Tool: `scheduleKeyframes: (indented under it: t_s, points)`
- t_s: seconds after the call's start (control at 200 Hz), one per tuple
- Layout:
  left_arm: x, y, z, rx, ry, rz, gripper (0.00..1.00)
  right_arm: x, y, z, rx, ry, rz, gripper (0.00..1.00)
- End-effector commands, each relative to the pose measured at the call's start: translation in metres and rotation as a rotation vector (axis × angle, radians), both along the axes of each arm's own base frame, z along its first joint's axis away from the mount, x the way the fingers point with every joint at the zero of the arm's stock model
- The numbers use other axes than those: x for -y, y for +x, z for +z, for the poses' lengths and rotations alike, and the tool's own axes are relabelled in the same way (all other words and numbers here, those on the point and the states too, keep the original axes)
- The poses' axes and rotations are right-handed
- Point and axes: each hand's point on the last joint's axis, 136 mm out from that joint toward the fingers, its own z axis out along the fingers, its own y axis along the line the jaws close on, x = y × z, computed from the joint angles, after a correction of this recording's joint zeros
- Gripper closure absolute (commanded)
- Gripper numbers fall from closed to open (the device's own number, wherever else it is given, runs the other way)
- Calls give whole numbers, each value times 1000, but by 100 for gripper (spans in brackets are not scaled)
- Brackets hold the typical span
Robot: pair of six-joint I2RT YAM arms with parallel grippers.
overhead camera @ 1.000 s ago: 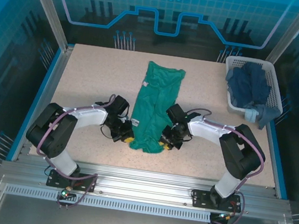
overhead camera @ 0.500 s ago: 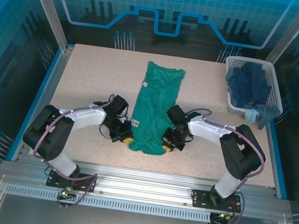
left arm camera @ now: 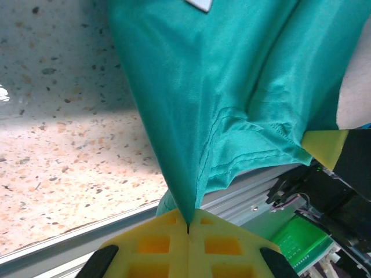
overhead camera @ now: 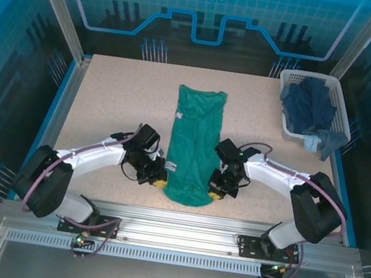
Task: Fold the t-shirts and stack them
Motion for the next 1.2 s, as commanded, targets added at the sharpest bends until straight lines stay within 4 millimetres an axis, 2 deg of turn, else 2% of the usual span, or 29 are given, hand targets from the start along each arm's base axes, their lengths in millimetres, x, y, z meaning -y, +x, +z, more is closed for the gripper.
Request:
scheduleKeyframes:
  t_s: [0.0,0.27,0.46,0.62,0.925,1.195]
  points:
    - [8,16,18,36,-37,57,100,2,11,21,28,21,-22,100]
    - [4,76,38,109,-66,202,100,3,66,48,106,45,-64,100]
    - [0,124,56,171,-86,266,100,2,105,59,146,53,-92,100]
    - [-7,159,62,204,-84,297,100,5,140,66,184,50,-131,100]
    - [-14,211,50,215,-76,327,100,6,201,57,211,52,-165,100]
    - [-18,242,20,190,-59,342,100,3,244,30,190,72,-181,100]
